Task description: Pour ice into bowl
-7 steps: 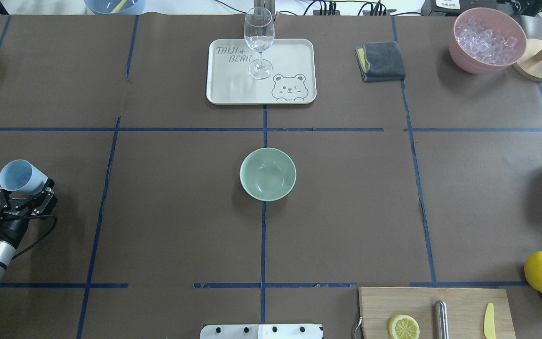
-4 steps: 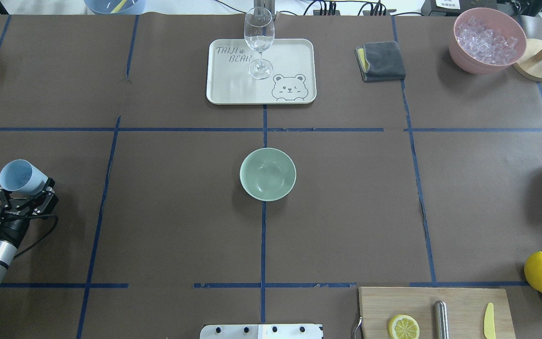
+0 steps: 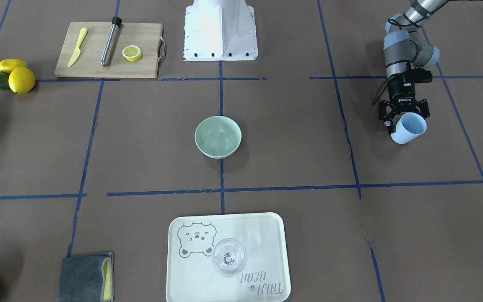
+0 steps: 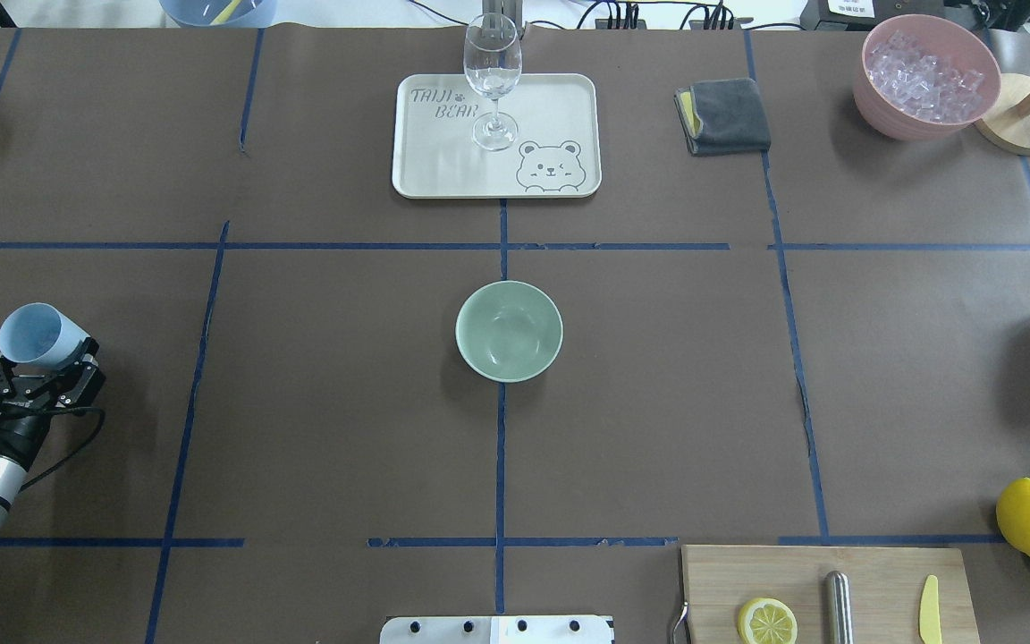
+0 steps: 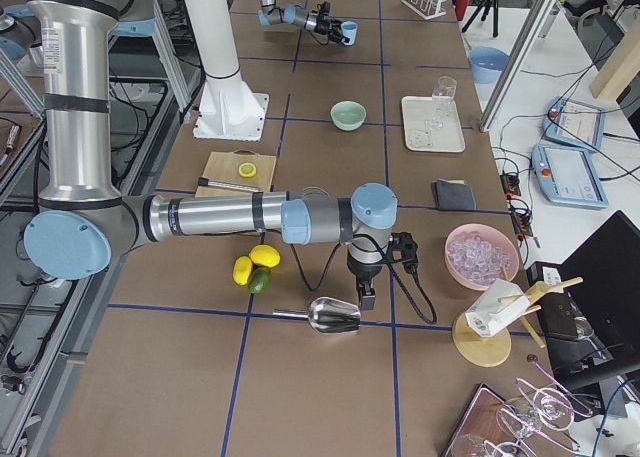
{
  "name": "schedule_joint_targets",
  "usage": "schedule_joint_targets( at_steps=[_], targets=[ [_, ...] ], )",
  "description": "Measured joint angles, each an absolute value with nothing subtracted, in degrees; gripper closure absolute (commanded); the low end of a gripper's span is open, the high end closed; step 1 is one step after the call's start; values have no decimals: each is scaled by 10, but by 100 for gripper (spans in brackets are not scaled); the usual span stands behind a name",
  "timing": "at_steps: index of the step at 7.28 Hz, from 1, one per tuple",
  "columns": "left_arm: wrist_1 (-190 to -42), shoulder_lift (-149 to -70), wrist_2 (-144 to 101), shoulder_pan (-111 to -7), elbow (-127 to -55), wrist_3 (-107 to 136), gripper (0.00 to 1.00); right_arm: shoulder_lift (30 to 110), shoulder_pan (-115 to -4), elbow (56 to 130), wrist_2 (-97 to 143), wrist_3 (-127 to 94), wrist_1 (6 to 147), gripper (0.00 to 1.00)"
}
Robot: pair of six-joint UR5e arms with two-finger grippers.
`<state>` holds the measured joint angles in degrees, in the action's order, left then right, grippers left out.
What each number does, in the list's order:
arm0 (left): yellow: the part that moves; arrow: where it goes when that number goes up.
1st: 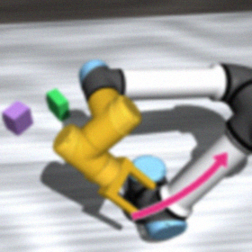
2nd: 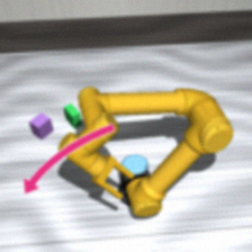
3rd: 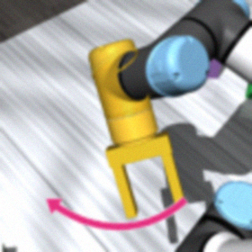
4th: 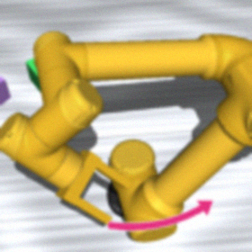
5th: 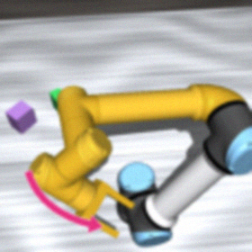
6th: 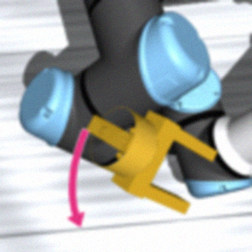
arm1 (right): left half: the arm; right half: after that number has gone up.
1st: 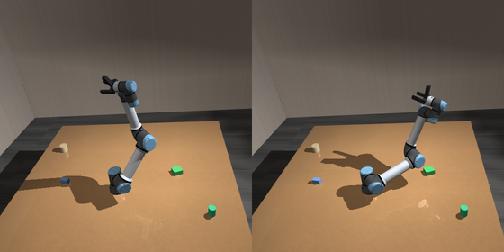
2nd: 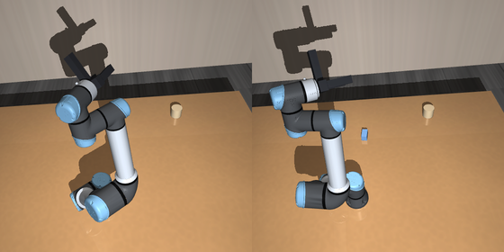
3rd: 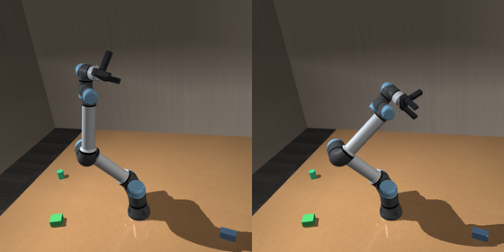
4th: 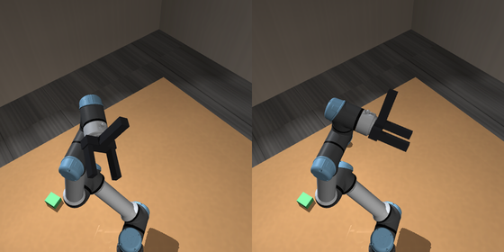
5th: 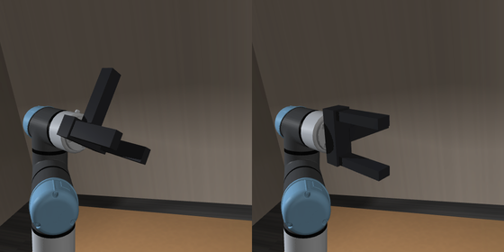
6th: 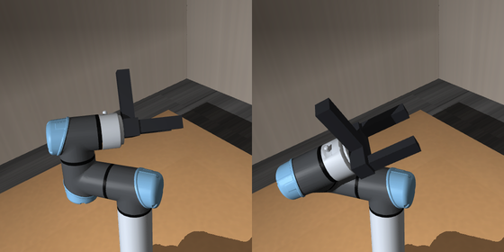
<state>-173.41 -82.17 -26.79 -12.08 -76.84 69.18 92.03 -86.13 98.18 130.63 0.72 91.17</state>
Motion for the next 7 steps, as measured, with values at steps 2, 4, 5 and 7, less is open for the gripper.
schedule_joint_targets(
  at_steps=[2,4,5,7],
  targets=[
    [-1734,-825,-268,-121,-768,692,91,919,-861,982,1306,8,911,0],
    [-1746,-825,-269,-121,-771,690,100,918,-861,981,1306,8,911,0],
    [-1765,-825,-270,-121,-774,683,100,918,-861,981,1306,8,912,0],
    [-1794,-824,-271,-125,-795,597,100,918,-861,980,1306,8,912,0]
  ],
)
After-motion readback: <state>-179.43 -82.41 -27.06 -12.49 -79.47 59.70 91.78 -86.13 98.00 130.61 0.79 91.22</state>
